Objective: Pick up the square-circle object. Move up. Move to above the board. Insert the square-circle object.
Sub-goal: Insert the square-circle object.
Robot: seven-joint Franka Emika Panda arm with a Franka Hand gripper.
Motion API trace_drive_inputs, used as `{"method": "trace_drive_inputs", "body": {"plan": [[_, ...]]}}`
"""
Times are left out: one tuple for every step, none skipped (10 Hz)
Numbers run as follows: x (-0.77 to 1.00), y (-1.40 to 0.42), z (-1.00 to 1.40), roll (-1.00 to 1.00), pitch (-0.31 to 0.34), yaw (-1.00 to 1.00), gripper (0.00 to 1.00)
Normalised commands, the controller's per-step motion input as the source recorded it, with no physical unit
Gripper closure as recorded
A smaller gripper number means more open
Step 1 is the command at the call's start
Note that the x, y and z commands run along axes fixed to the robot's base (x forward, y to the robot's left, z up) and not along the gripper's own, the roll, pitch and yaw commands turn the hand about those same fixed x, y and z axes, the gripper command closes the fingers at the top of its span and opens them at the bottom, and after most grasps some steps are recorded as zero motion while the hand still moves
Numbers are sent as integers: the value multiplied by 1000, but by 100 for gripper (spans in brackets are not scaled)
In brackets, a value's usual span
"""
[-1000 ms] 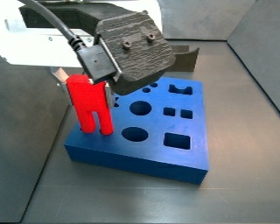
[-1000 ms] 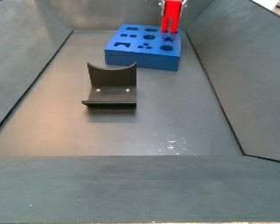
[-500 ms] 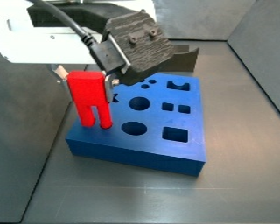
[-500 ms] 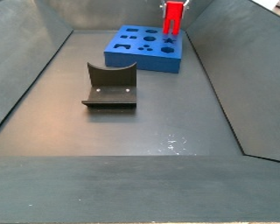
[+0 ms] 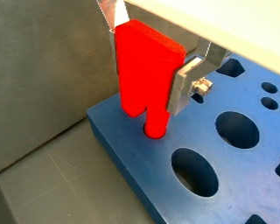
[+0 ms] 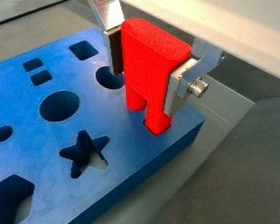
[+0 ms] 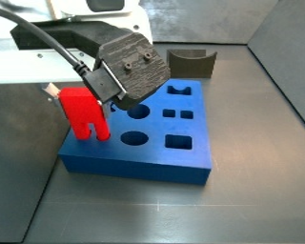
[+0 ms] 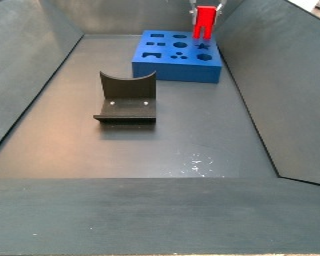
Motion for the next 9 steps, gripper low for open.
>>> {"method": "trace_drive_inputs", "body": {"plan": [[0,-54,-771,0,-211,411,100],[143,-89,-837,-20,-171,437,100],[191,-20,-811,-33,-187,509,100],[43,0,-694,-76,-231,411,100],[0,0,-489,-173,-261,309,100],[-57,0,-471,-89,-291,137,100],[-14,0,-66,0,-29,0,100],[0,0,-23,0,0,0,100],[17,-17,-637,267,-154,0,100]]}}
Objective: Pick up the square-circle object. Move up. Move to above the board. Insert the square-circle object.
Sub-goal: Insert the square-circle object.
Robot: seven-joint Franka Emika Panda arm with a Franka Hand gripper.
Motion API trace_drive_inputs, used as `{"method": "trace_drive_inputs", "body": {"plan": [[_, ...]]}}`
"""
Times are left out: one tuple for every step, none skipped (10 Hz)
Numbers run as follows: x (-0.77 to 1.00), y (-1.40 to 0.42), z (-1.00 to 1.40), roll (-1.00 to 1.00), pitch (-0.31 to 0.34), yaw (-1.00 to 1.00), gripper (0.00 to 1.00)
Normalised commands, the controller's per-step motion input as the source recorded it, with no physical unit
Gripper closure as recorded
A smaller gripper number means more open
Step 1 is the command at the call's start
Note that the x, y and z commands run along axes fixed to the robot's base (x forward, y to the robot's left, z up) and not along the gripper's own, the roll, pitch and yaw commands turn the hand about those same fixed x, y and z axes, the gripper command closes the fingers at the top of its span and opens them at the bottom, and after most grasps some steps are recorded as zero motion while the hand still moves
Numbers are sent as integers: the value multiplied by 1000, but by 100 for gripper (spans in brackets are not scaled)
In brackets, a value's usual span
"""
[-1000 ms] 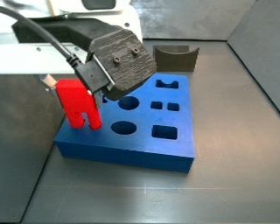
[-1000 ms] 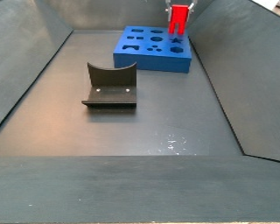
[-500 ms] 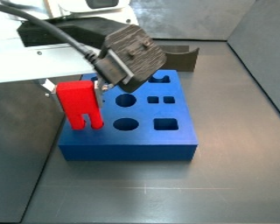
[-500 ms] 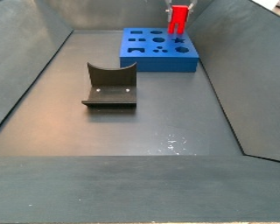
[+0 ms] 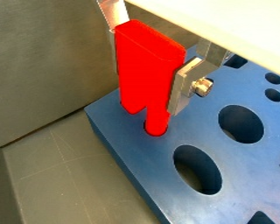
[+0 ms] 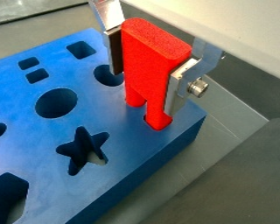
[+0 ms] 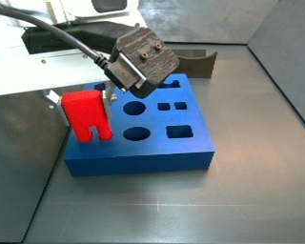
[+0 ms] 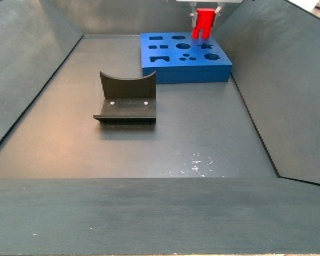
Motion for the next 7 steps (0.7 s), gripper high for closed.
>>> {"method": "trace_drive_inputs", "body": {"plan": [[0,0,-629,274,-159,120,100],[0,0,-603,259,-184,243,100],[103,54,-523,196,-213,537,100],[243,49,-369,17,-220,580,100],[506,94,-400,-7,-194,411,100],[529,137,-271,-6,-207,417,100],[0,0,-171,0,-163,60,100]]}}
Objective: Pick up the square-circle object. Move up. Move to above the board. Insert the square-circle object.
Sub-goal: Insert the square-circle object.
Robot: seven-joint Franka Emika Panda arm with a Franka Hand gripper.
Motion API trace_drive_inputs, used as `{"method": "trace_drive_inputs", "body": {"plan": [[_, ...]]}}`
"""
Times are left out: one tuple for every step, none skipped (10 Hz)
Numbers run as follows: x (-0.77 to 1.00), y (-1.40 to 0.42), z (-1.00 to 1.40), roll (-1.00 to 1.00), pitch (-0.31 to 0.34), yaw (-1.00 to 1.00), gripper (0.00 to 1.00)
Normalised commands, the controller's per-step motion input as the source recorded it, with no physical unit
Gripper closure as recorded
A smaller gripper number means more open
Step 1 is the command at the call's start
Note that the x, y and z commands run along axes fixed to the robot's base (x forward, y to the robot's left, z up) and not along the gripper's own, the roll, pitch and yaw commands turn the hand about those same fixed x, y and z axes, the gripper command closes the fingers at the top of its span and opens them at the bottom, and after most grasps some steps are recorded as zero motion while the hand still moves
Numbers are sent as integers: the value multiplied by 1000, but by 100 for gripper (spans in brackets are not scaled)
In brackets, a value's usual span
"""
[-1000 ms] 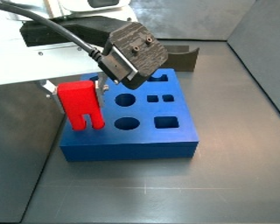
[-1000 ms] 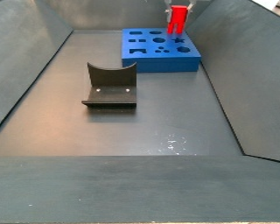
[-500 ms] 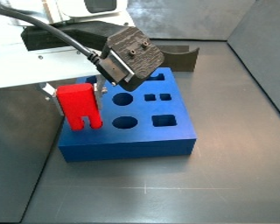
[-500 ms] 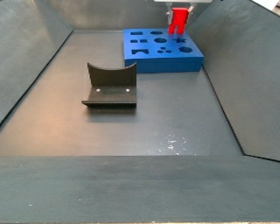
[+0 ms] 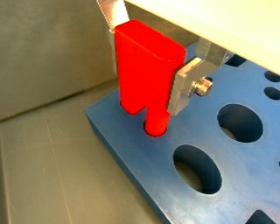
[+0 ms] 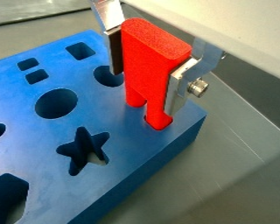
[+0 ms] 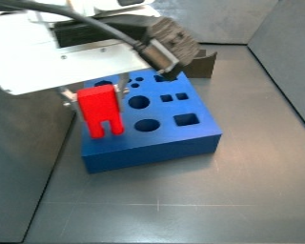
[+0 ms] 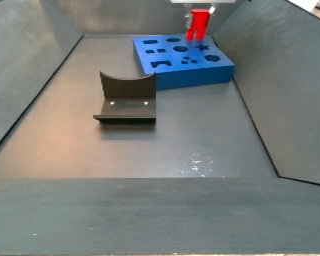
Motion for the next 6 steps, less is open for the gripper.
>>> {"method": "trace_drive_inputs", "body": {"plan": [[0,0,-100,26,-46,20,100],[0,-34,-449,389,-91,391,100],[0,0,-297,496,-20,371,100],[0,0,-297,500,0,346,100],[0,-40,-311,496,0,343,100],[129,-66,-294,487,4,306,100]]}}
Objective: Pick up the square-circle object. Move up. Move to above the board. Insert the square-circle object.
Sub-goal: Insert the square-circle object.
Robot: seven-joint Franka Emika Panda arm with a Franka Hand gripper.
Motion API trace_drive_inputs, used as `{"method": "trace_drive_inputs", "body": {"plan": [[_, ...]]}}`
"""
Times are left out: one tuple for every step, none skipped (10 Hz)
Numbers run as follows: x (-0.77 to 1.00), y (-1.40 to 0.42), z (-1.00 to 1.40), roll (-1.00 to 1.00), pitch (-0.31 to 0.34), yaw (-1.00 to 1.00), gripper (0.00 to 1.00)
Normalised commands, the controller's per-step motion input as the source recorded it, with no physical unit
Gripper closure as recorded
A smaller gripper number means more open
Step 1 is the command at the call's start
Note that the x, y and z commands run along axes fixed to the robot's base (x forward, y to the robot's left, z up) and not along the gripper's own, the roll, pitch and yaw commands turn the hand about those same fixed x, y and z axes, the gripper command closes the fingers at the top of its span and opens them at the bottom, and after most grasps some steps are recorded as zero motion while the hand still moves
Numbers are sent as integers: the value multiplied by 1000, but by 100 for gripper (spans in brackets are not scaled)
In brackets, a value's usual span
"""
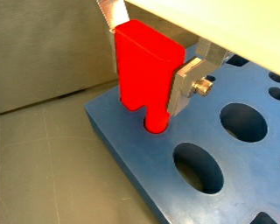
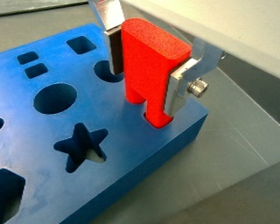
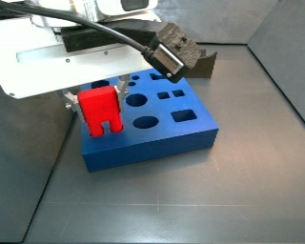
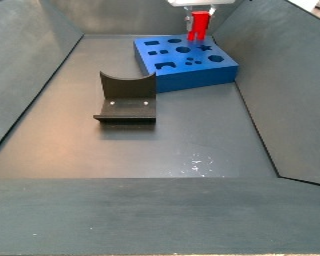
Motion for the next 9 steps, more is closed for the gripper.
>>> {"method": "trace_drive_inputs", "body": {"plan": [[280,-157,-329,463,10,357,100],[546,-289,-551,324,4,317,100],[654,-423,-854,111,0,191,100],[511,-460,-1000,97,-14,120,100],[189,-386,-1000,96,-47,0,100],[9,-174,-940,131,-123,0,100],[-3,-126,-820,180,-164,9,100],[0,-109,-803,161,-183,86,100],[-3,-89,-800,131,-203,146,100]]}}
